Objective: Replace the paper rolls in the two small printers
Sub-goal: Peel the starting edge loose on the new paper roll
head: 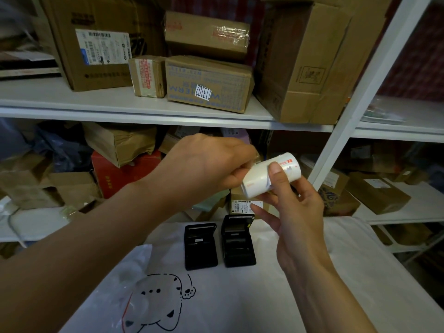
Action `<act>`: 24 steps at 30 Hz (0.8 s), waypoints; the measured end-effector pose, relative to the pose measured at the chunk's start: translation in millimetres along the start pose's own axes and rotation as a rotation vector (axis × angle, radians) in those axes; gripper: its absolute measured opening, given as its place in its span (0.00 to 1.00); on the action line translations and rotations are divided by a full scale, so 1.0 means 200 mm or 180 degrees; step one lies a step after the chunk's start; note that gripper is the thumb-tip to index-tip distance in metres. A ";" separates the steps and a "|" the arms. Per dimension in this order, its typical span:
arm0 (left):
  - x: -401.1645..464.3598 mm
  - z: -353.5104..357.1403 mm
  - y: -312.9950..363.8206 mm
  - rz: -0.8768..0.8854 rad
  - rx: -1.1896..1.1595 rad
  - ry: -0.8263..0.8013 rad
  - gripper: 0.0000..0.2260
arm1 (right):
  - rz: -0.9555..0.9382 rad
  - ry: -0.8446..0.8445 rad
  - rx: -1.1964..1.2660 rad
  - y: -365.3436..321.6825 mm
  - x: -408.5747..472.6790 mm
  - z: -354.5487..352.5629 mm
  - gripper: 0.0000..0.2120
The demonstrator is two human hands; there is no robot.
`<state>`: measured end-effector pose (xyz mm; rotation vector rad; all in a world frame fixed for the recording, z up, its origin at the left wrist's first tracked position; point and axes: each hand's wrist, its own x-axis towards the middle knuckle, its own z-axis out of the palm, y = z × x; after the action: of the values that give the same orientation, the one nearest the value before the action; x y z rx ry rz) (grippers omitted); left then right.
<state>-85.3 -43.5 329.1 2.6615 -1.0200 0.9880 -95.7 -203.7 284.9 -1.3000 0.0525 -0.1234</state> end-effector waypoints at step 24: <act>-0.01 -0.02 0.05 -0.0275 -0.0122 -0.0018 0.05 | -0.0388 -0.0112 -0.0184 0.00 0.00 -0.02 0.13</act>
<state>-94.3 -48.4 330.2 2.6542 -0.9073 0.9350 -95.7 -208.1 282.7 -1.3627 -0.0535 -0.2043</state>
